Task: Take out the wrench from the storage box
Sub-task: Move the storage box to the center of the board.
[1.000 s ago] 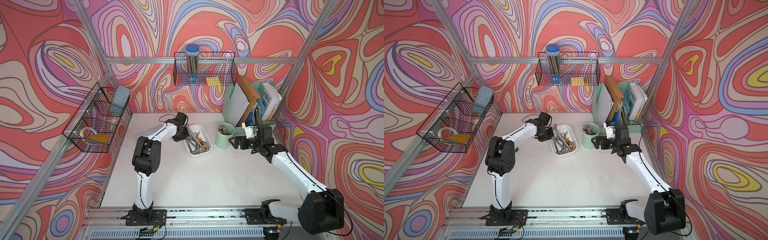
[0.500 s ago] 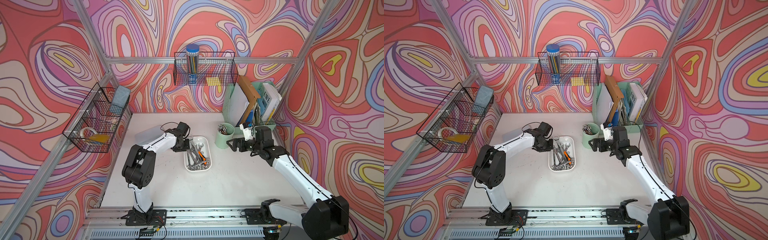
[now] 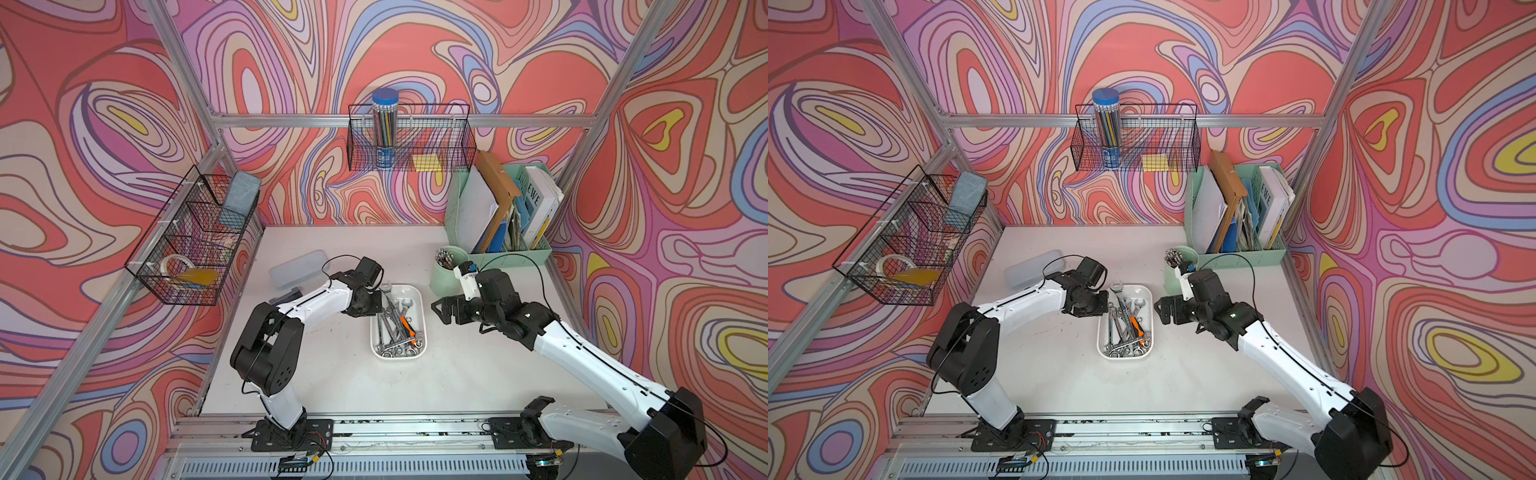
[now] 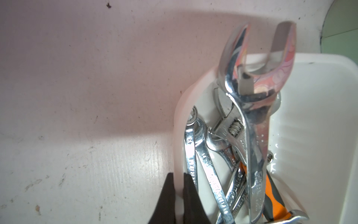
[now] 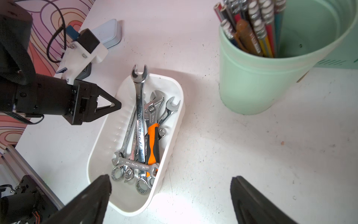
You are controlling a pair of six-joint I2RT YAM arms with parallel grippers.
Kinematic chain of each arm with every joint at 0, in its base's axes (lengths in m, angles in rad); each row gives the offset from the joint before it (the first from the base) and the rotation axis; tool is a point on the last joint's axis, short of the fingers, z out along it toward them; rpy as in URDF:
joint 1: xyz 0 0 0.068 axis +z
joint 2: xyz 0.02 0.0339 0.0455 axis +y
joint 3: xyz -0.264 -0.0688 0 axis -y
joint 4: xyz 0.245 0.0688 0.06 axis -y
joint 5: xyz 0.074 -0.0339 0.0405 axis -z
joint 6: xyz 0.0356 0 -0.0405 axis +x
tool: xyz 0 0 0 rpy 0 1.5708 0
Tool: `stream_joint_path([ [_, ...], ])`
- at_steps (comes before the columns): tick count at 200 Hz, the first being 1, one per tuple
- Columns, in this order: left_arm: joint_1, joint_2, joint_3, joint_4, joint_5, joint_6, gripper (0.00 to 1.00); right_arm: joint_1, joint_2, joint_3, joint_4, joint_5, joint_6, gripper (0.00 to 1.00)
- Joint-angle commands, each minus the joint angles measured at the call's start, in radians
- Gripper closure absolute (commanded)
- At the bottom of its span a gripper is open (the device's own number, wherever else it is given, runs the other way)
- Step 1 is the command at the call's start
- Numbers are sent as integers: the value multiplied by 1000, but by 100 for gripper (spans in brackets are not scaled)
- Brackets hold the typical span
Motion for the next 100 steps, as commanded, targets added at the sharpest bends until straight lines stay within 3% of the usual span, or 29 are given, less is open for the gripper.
stream_joint_path([
  [1,-32,-15,-45,-60,47,-3,100,80,34,-2,-6,116,86,4],
  [49,-39,-33,-58,-61,52,2,99,207,142,45,27,188,122,7],
  [100,-38,-70,-1,-107,22,31,75,286,276,105,82,220,132,12],
])
